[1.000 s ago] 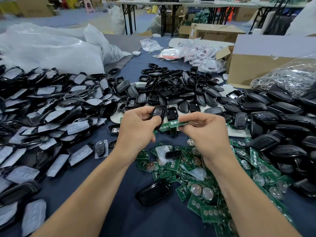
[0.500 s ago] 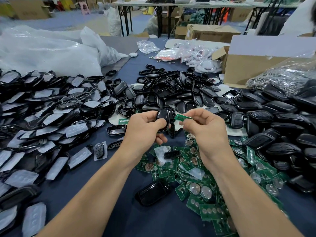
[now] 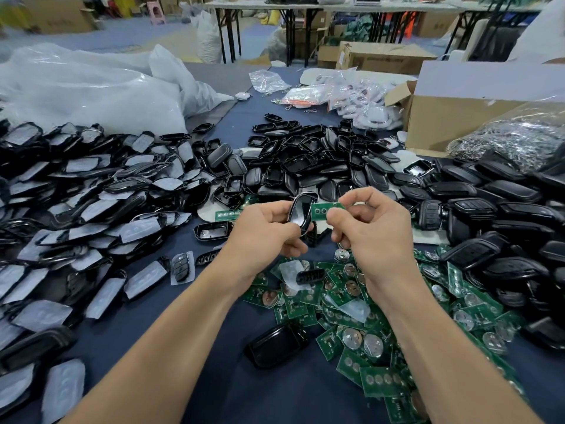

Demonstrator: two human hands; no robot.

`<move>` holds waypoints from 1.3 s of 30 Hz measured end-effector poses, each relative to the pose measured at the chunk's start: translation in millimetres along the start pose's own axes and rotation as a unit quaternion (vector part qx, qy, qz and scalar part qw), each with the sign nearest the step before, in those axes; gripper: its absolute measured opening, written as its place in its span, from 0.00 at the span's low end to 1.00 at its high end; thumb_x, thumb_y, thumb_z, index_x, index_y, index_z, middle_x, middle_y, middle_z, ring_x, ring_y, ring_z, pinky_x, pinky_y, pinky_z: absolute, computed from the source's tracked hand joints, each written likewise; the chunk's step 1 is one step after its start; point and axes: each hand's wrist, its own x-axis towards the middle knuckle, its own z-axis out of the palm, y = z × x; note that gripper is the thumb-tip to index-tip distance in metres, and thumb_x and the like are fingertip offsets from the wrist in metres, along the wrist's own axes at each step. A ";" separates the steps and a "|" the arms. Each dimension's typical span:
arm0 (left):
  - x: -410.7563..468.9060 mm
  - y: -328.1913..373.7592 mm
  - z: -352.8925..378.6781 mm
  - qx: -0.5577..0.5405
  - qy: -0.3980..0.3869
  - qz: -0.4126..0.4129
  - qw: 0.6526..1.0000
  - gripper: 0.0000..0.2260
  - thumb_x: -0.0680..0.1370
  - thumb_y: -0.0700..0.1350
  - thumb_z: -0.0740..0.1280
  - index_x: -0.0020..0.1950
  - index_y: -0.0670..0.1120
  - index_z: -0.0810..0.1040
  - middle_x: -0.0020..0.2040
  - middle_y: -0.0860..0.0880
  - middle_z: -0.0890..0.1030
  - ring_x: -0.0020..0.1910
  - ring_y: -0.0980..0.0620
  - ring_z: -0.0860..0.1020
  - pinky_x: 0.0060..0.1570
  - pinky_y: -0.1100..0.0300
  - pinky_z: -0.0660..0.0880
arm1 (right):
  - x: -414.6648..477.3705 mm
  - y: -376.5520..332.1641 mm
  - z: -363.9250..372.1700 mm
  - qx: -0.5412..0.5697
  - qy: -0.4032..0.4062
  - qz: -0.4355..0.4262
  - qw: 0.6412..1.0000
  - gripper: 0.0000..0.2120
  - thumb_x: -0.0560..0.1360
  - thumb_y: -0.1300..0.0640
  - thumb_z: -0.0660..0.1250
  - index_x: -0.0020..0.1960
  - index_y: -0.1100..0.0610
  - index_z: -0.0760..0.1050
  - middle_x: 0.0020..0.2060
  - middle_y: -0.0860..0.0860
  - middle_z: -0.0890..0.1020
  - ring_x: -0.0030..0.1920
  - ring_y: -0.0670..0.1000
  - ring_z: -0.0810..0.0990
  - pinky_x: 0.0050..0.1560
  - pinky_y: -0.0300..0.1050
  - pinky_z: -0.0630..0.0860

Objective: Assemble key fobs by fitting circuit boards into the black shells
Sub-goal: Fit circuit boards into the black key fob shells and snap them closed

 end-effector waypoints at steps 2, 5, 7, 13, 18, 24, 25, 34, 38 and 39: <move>-1.4 0.1 -0.4 -0.005 -0.011 0.006 1.000 0.13 0.80 0.31 0.66 0.60 0.43 0.83 0.52 0.46 0.86 0.37 0.49 0.86 0.40 0.59 0.83 | 1.0 -0.3 -0.6 0.002 0.011 -0.002 1.000 0.09 0.74 0.68 0.74 0.45 0.56 0.79 0.29 0.53 0.82 0.28 0.50 0.78 0.28 0.40 0.73; -1.8 0.2 -0.3 -0.031 -0.008 0.009 0.999 0.13 0.80 0.31 0.67 0.57 0.45 0.83 0.45 0.46 0.88 0.39 0.48 0.87 0.40 0.59 0.83 | 2.5 0.3 -1.3 0.025 0.012 0.007 1.000 0.09 0.75 0.69 0.73 0.46 0.56 0.78 0.31 0.54 0.83 0.29 0.51 0.78 0.29 0.41 0.74; -0.3 -0.7 -2.0 -0.045 0.009 0.000 0.999 0.14 0.79 0.31 0.70 0.64 0.40 0.79 0.47 0.40 0.87 0.39 0.47 0.87 0.38 0.59 0.83 | 2.5 0.7 -0.9 0.026 0.008 0.002 1.000 0.08 0.76 0.68 0.72 0.47 0.56 0.78 0.31 0.53 0.83 0.30 0.51 0.78 0.30 0.41 0.74; -1.3 2.7 -7.1 -0.024 0.086 0.040 0.995 0.07 0.74 0.34 0.77 0.46 0.43 0.83 0.37 0.43 0.87 0.37 0.46 0.87 0.34 0.62 0.81 | 3.2 -1.3 -0.8 -0.004 0.006 -0.042 0.999 0.10 0.73 0.68 0.74 0.42 0.53 0.82 0.29 0.50 0.82 0.30 0.50 0.79 0.31 0.41 0.75; -1.0 3.3 -4.0 -0.014 0.080 0.052 0.995 0.11 0.78 0.29 0.71 0.47 0.45 0.87 0.40 0.46 0.88 0.37 0.51 0.87 0.36 0.63 0.82 | 0.3 -0.2 2.3 -0.095 0.004 -0.095 0.991 0.10 0.72 0.64 0.75 0.43 0.49 0.82 0.33 0.47 0.84 0.33 0.50 0.83 0.37 0.46 0.80; -0.9 2.5 -4.7 -0.005 0.080 0.044 0.996 0.10 0.78 0.31 0.71 0.54 0.43 0.87 0.41 0.46 0.88 0.39 0.49 0.87 0.38 0.63 0.82 | -6.9 -0.5 3.8 -0.159 0.033 -0.119 0.980 0.10 0.72 0.60 0.78 0.44 0.45 0.85 0.37 0.40 0.85 0.38 0.43 0.83 0.42 0.35 0.79; -1.0 2.0 -4.9 0.001 0.080 0.043 0.996 0.11 0.78 0.32 0.71 0.53 0.45 0.87 0.41 0.46 0.88 0.39 0.50 0.87 0.38 0.63 0.82 | -7.3 -0.4 3.2 -0.165 0.040 -0.124 0.978 0.10 0.71 0.60 0.79 0.44 0.45 0.85 0.37 0.39 0.84 0.38 0.43 0.82 0.40 0.34 0.78; -2.9 3.8 -3.3 0.028 0.068 0.055 0.996 0.14 0.78 0.33 0.71 0.48 0.53 0.88 0.41 0.48 0.88 0.40 0.51 0.87 0.40 0.62 0.82 | -4.1 2.6 5.1 -0.161 0.027 -0.116 0.980 0.11 0.70 0.61 0.81 0.43 0.44 0.87 0.36 0.40 0.85 0.36 0.43 0.82 0.40 0.40 0.78; -4.9 5.8 -1.5 0.023 0.060 0.063 0.996 0.19 0.78 0.33 0.71 0.42 0.58 0.88 0.40 0.48 0.88 0.39 0.50 0.87 0.40 0.61 0.83 | -3.4 4.8 5.3 -0.181 0.041 -0.117 0.976 0.11 0.70 0.58 0.81 0.43 0.42 0.86 0.36 0.37 0.85 0.37 0.43 0.82 0.40 0.39 0.78; -5.6 6.1 -1.3 0.021 0.058 0.064 0.996 0.19 0.78 0.33 0.71 0.42 0.58 0.88 0.40 0.48 0.88 0.39 0.49 0.87 0.40 0.61 0.83 | -3.4 4.9 4.9 -0.183 0.043 -0.117 0.975 0.11 0.70 0.58 0.81 0.42 0.42 0.85 0.36 0.37 0.85 0.37 0.43 0.82 0.40 0.38 0.78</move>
